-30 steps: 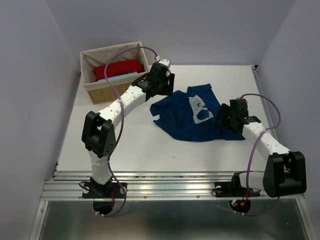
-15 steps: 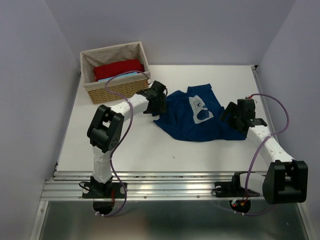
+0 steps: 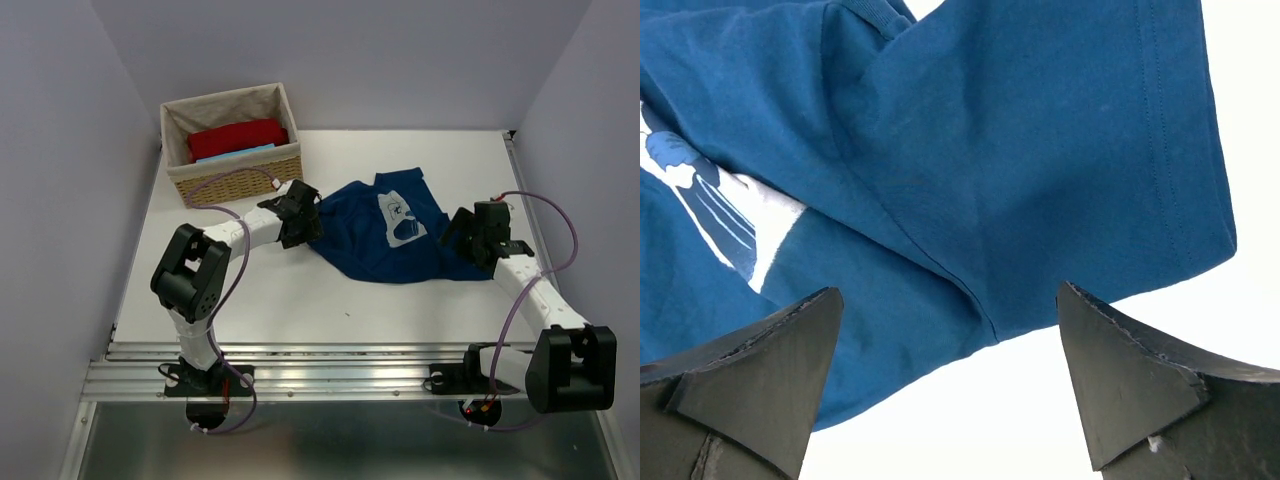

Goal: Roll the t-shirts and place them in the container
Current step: Flatten out the T-shirt at the center of the board.

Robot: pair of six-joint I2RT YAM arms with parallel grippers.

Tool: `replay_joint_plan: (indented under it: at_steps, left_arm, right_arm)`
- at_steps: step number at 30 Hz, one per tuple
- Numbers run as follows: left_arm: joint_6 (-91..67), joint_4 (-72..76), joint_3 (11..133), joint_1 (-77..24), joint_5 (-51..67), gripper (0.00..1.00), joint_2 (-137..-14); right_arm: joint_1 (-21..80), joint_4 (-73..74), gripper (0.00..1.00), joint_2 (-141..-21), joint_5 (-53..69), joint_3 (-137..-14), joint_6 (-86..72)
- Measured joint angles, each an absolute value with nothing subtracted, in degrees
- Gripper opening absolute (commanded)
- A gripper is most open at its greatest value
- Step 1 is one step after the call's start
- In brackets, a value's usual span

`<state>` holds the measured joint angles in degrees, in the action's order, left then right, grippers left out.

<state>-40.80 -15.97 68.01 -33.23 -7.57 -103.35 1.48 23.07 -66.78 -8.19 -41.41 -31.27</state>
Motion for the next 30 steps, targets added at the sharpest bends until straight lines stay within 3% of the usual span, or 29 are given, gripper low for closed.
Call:
replay_joint_plan:
  at_steps: [8,11,13,14,22,30]
  left_arm:
    - [-44.77,-12.23,66.46,-33.26,-3.99,0.59,-103.48]
    - [-45.21,-11.6,66.46,-33.26,-3.18,0.41,-104.29]
    - [-45.43,-11.38,66.46,-33.28,-2.57,0.02,-104.66]
    - [-45.67,-11.18,66.46,-33.26,-2.33,0.0,-104.84]
    - [-43.7,-10.35,66.39,-32.34,-0.99,0.0,-103.77]
    - [-40.64,-10.41,63.24,-22.28,-0.67,0.0,-85.8]
  right_arm:
    - [1.48,23.09,0.94,-66.24,-8.16,-41.39,-31.29]
    - [1.48,23.07,0.98,-66.22,-8.16,-41.25,-31.33]
    - [1.48,23.07,1.0,-66.15,-8.23,-40.95,-31.55]
    - [1.48,23.07,1.0,-66.08,-8.51,-40.71,-31.79]
    - [-0.58,23.2,1.0,-66.28,-10.76,-38.83,-35.46]
    - [-4.82,22.98,1.0,-66.72,-10.26,-37.28,-36.42]
